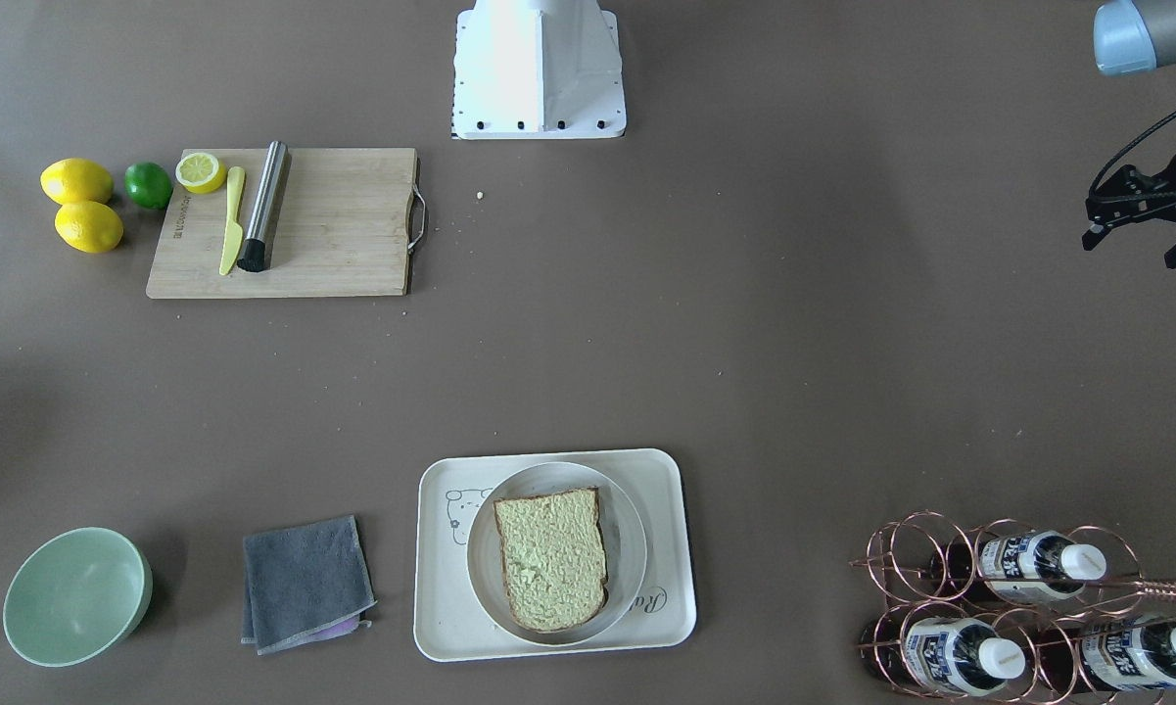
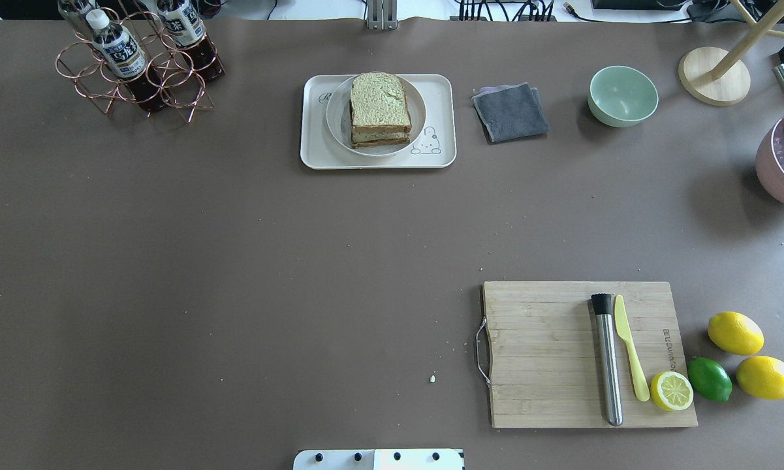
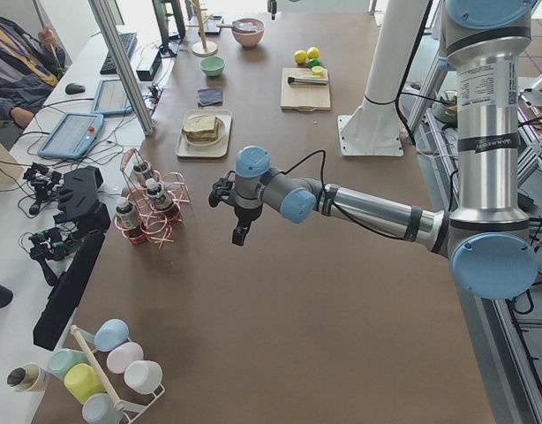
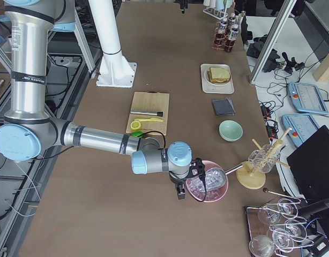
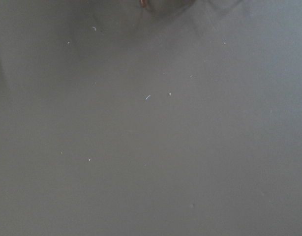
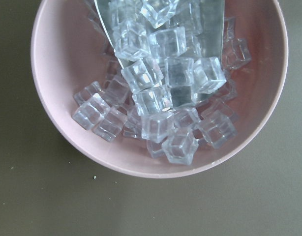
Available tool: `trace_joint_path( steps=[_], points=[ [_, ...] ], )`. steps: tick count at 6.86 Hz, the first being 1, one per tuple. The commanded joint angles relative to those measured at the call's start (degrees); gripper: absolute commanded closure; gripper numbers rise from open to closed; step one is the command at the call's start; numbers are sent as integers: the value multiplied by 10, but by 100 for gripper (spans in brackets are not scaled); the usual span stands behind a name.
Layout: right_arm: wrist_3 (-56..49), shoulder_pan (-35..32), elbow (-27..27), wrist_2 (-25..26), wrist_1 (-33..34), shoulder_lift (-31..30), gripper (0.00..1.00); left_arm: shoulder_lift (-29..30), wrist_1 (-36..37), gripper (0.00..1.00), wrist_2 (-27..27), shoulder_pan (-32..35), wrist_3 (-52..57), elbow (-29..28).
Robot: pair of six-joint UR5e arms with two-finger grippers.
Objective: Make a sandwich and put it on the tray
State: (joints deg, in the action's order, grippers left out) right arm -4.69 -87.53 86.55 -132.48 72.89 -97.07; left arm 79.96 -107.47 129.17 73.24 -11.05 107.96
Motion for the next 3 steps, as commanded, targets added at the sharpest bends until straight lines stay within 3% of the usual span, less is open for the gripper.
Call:
trace_joint_path(
  steps=[1,2,3],
  points=[
    [-8,-11,5,1,13,2,0,-52,0,3,15,39,37,3],
    [-8,-10,5,2,31,20,0,-54,0,3,69,59,39,-4],
    [-8,-15,11,3,71,48,0,-66,1,3,75,67,76,-8]
  ],
)
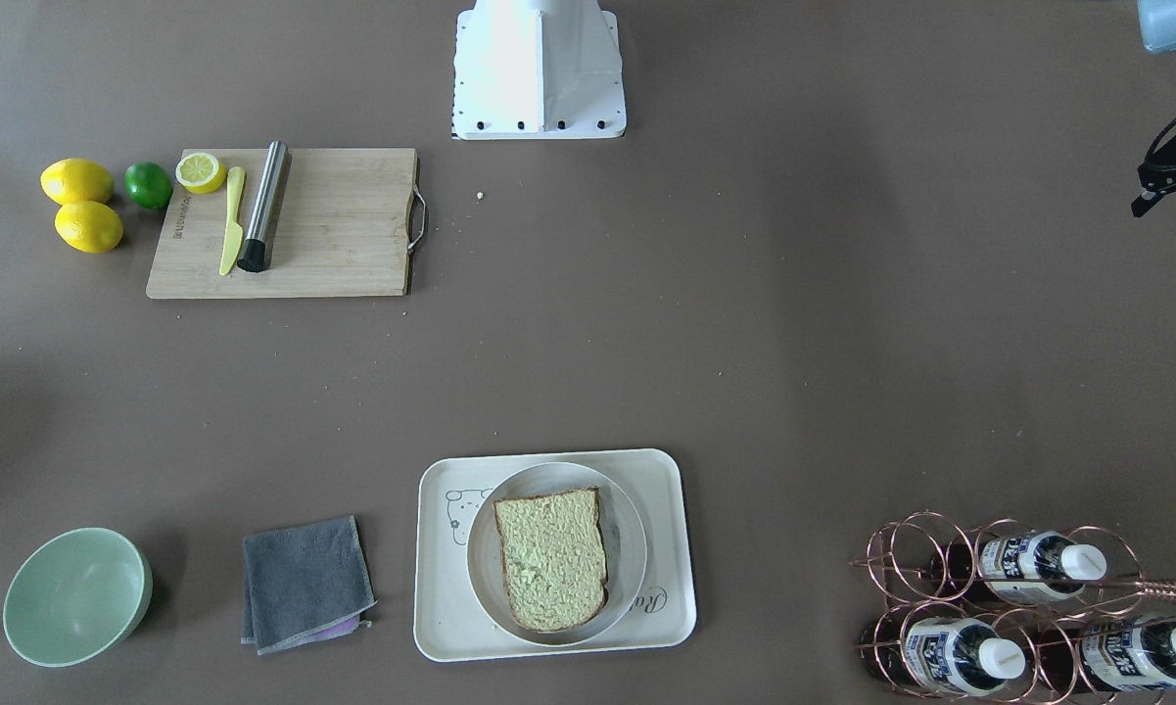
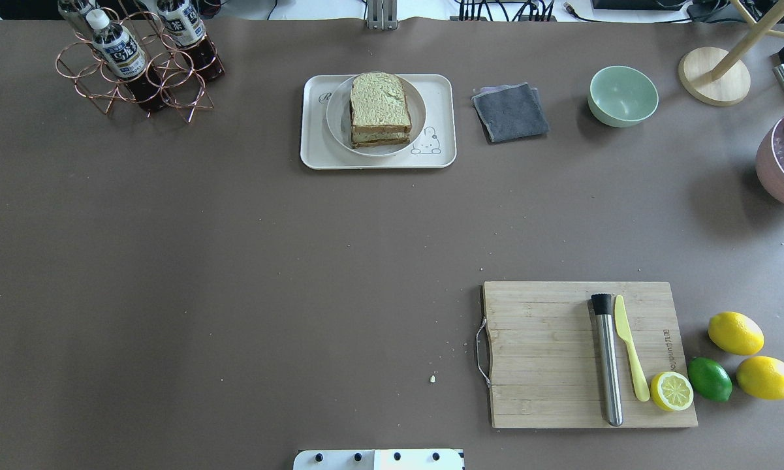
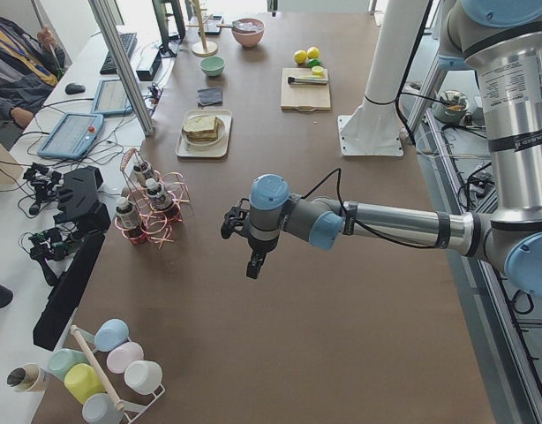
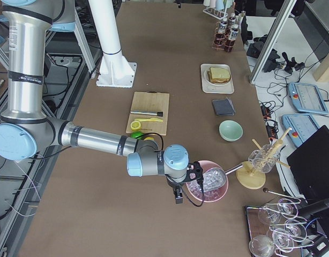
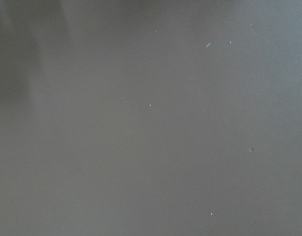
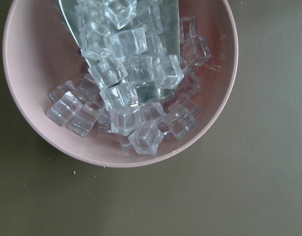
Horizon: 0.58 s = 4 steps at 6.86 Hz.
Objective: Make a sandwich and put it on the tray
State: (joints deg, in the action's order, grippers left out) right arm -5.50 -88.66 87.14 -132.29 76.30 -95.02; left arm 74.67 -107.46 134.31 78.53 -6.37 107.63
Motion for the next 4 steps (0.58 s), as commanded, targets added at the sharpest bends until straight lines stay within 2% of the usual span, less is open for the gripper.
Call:
trace_joint_path(
  steps=[1,2,4],
  points=[
    [0,-2,13,6,53,38,0,-9,1,3,24,33,44,-24],
    [0,-2,16,7,54,37,0,-3,32,3,25,47,63,-33],
    [7,4,31,12,72,40,0,71,195,3,23,91,142,-41]
  ],
)
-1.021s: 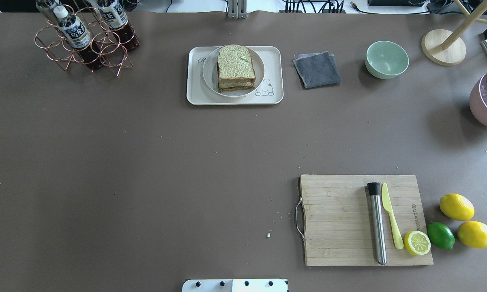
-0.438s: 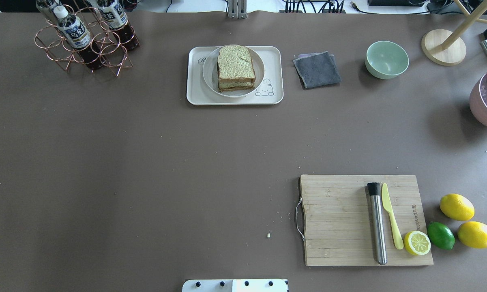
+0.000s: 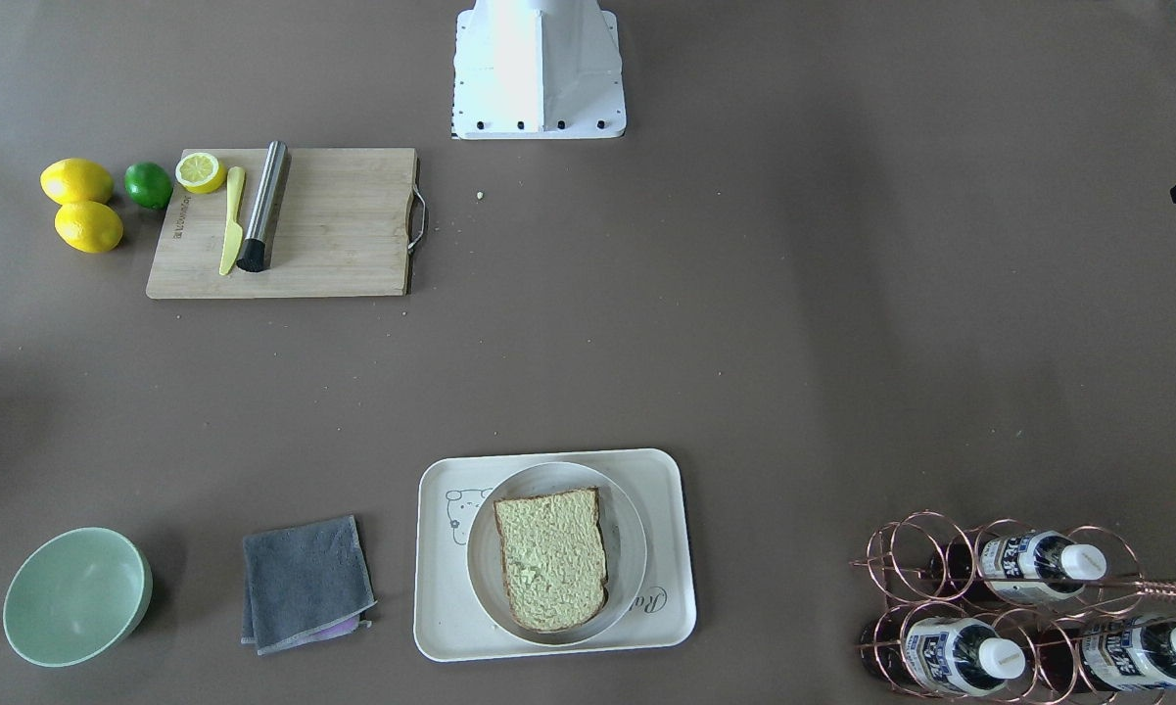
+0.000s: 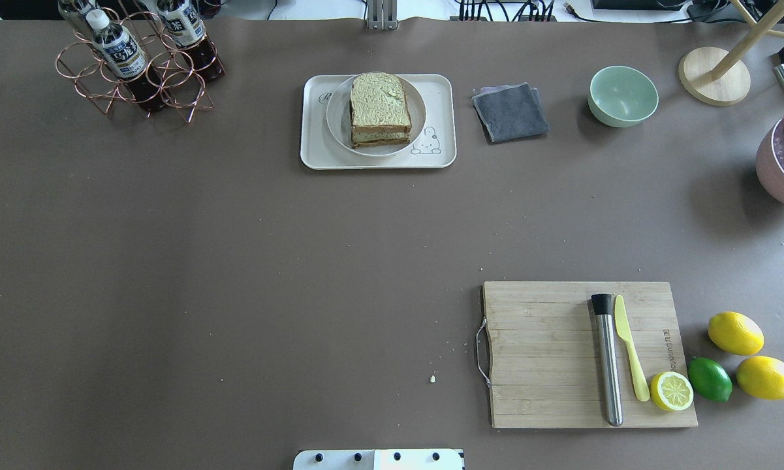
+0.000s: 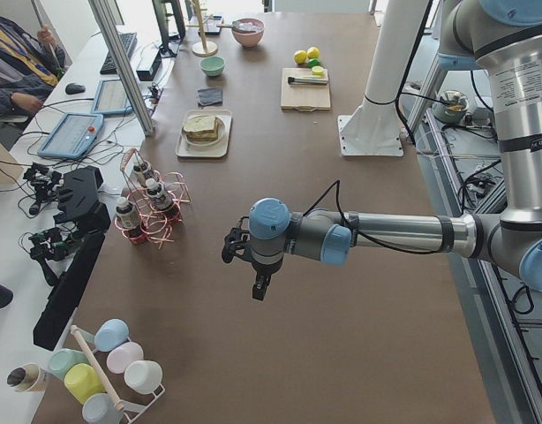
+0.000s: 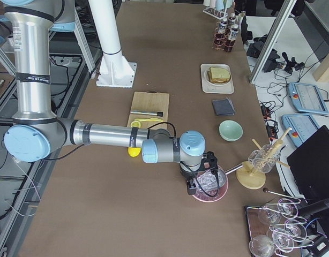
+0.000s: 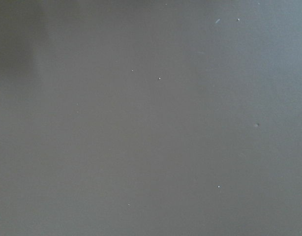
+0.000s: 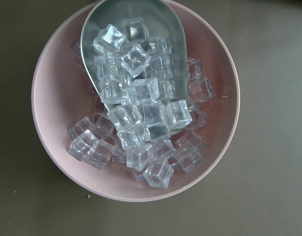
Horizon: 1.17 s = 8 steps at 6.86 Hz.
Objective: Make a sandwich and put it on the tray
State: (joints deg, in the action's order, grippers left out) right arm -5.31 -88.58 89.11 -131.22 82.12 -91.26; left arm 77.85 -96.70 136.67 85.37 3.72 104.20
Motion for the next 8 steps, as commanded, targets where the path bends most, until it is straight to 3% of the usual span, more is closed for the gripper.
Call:
trace_joint_path(
  steps=[1,3,8],
  points=[
    [5,13,36,5,58,9,0,66,136,3,-3,36,70,-14],
    [6,17,63,6,90,9,0,66,136,3,-3,37,72,-36],
    [6,30,64,14,89,11,0,67,132,3,-3,43,67,-32]
  ],
)
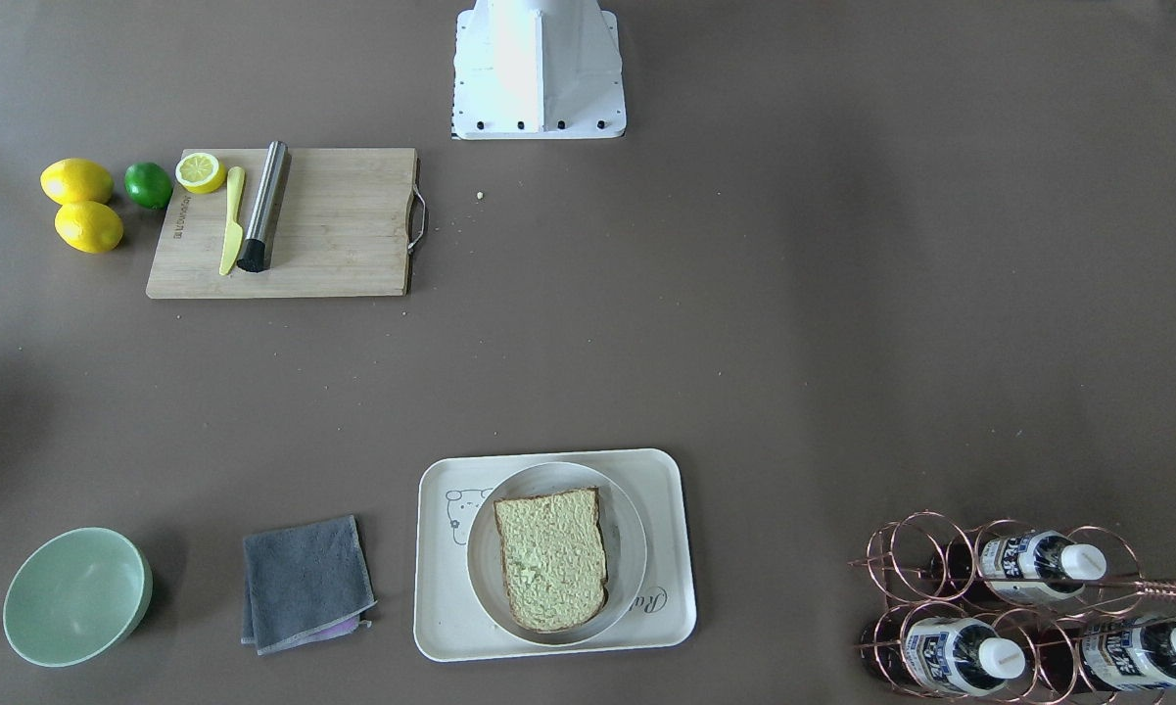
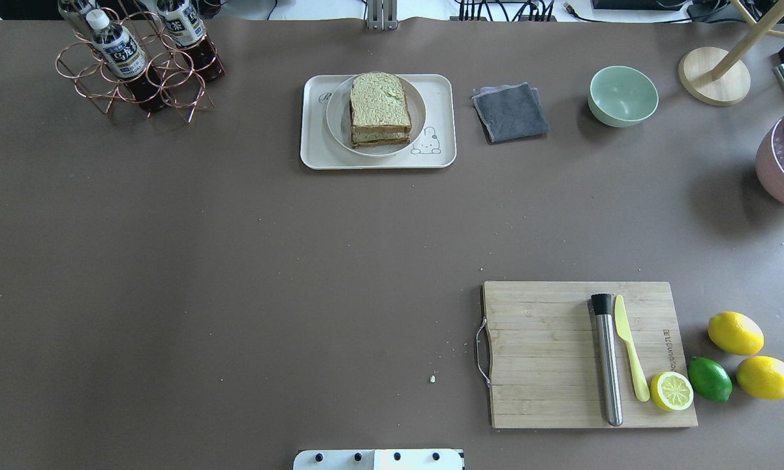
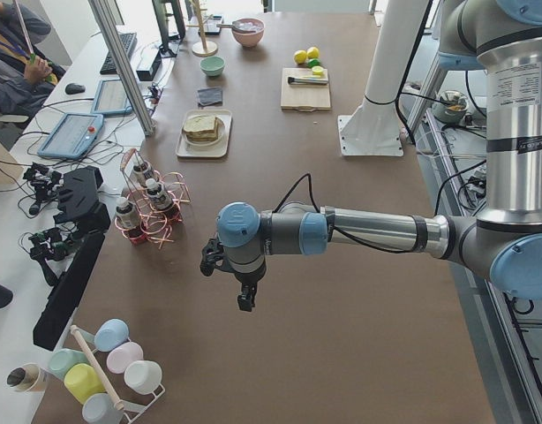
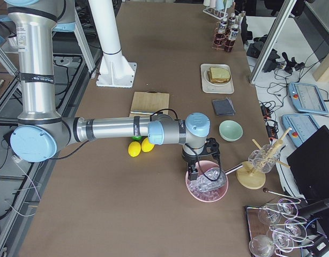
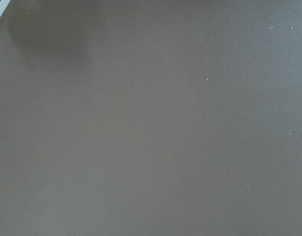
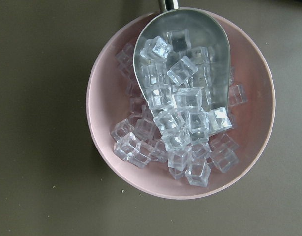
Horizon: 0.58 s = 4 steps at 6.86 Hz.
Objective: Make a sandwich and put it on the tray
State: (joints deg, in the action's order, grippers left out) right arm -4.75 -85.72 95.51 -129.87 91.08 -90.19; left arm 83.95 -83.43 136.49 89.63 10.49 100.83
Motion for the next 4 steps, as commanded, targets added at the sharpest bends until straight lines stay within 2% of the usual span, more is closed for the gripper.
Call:
trace_joint_path(
  steps=[1,4],
  points=[
    [0,1,0,1,0,0,0,12,-1,3,-8,2,0,2],
    [0,1,5,1,0,-1,0,17,1,3,-25,19,-1,2]
  ],
)
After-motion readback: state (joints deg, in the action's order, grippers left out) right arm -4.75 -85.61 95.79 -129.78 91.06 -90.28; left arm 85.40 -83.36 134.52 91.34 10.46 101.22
